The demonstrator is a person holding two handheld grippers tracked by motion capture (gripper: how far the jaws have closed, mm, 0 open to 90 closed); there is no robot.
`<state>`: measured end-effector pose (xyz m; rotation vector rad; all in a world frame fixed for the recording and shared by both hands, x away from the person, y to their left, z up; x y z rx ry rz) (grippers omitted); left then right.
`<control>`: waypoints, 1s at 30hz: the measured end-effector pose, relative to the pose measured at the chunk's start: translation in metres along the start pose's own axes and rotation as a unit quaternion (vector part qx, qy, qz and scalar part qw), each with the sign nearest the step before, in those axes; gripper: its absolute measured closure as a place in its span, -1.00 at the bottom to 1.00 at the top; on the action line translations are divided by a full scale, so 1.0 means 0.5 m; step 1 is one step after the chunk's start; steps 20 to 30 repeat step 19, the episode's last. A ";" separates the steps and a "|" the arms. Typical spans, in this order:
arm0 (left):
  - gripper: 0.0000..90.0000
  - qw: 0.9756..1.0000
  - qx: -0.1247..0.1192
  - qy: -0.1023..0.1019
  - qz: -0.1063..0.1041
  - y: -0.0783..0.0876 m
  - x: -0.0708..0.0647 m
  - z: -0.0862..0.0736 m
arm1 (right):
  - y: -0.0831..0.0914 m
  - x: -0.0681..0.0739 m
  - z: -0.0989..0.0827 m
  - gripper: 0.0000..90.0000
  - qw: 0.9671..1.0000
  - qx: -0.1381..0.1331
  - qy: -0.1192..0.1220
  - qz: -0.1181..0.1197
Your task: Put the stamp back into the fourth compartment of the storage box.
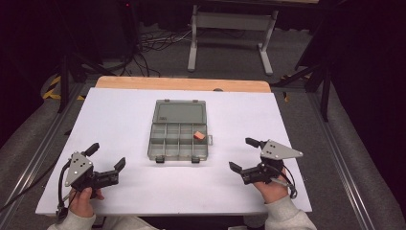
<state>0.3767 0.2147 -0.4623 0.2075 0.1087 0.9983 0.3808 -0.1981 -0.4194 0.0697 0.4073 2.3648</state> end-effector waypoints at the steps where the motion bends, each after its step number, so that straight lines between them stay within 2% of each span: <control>1: -1.00 1.000 0.001 -0.001 0.000 -0.001 0.000 0.000 | 0.018 -0.006 -0.017 -0.99 1.000 -0.019 -0.008 -0.007; 3: -1.00 1.000 0.000 -0.001 -0.001 -0.002 -0.001 0.001 | 0.026 -0.009 -0.026 -0.99 1.000 -0.027 -0.011 -0.009; 5: -1.00 1.000 -0.001 -0.001 0.000 -0.003 -0.001 0.001 | 0.042 -0.014 -0.058 -0.99 0.999 -0.034 -0.026 -0.015; 10: -1.00 1.000 0.001 -0.001 -0.004 -0.008 -0.003 0.002 | 0.050 -0.019 -0.101 -0.99 0.999 -0.017 -0.029 -0.026; 18: -1.00 1.000 -0.003 0.000 -0.008 -0.011 -0.006 0.002 | 0.044 -0.021 -0.116 -0.97 0.999 -0.004 -0.032 -0.029; 30: -1.00 1.000 -0.003 0.000 -0.008 -0.011 -0.006 0.002 | 0.044 -0.021 -0.116 -0.97 0.999 -0.004 -0.032 -0.029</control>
Point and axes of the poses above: each handheld gripper's, and its own axes: y roughly backward along the jaws, z roughly out of its top, x roughly to its left, the point moved 8 cm from there along -y, roughly forward along the jaws, and after that the axes turned 4 degrees about -z, right-handed, at the moved point
